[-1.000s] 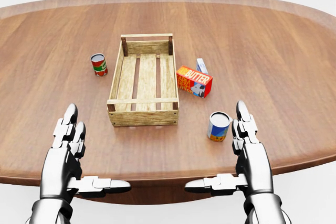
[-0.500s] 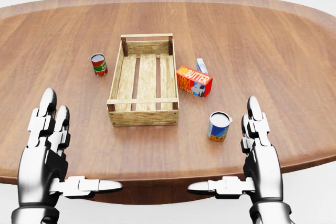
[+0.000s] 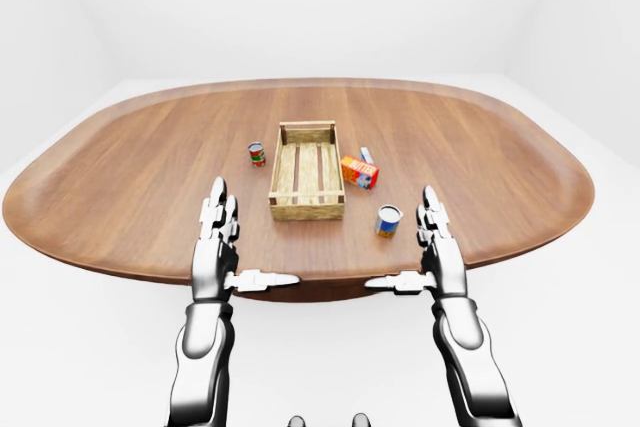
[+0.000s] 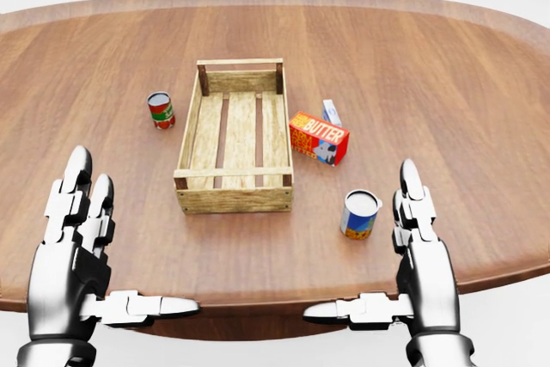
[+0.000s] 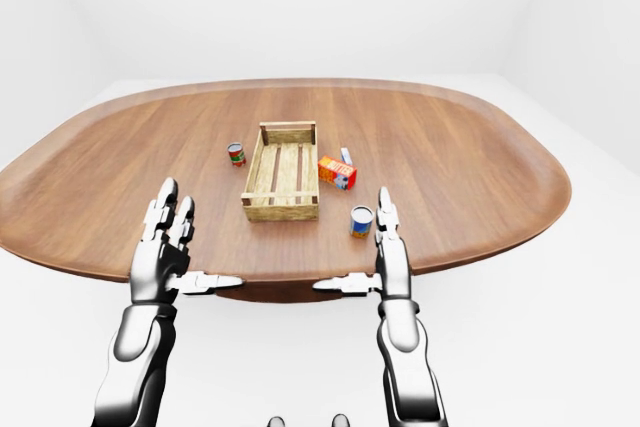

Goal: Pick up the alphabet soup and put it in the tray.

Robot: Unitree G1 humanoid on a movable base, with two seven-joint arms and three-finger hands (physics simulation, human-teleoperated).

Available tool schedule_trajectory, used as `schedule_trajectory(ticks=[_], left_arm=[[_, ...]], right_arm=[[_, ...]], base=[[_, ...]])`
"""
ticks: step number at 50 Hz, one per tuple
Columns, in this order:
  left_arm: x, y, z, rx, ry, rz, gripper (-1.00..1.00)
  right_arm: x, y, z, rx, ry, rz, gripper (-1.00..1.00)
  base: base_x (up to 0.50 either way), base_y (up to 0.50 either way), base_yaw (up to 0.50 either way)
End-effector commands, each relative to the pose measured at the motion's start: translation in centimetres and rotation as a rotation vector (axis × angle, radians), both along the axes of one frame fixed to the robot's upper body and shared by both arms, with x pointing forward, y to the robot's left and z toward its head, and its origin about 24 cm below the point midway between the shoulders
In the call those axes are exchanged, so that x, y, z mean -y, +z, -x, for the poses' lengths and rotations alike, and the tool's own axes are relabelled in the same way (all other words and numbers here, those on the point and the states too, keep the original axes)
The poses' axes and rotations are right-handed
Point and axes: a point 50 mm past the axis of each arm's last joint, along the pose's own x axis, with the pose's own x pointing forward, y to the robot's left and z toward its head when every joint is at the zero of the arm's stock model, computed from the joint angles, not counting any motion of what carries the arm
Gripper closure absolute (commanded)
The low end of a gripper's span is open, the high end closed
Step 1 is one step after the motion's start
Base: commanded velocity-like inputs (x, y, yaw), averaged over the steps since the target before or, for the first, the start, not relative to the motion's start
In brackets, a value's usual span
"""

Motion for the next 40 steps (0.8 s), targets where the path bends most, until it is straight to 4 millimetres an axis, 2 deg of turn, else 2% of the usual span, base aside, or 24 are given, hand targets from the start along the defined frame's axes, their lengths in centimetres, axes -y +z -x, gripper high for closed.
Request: schedule_trajectory(ticks=[1,24,40], left_arm=[[0.06,0.06,-0.15,0.003,-0.005,0.004,-1.0],[0.07,0.76,0.37,0.028,-0.014,0.004,-1.0],[0.07,0.52,0.23,0.022,-0.012,0.005,-1.0]], right_arm=[[-0.21,0.44,0.18,0.034,0.028,0.014,-1.0],[-0.01,0.98,0.59,0.062,0.0,0.008,-1.0],[0.25,1.14,0.65,0.051,-0.017,0.002,-1.0]], base=[[0.5,0.0,0.0],[0.5,0.0,0.0],[0.01,0.0,0.0]])
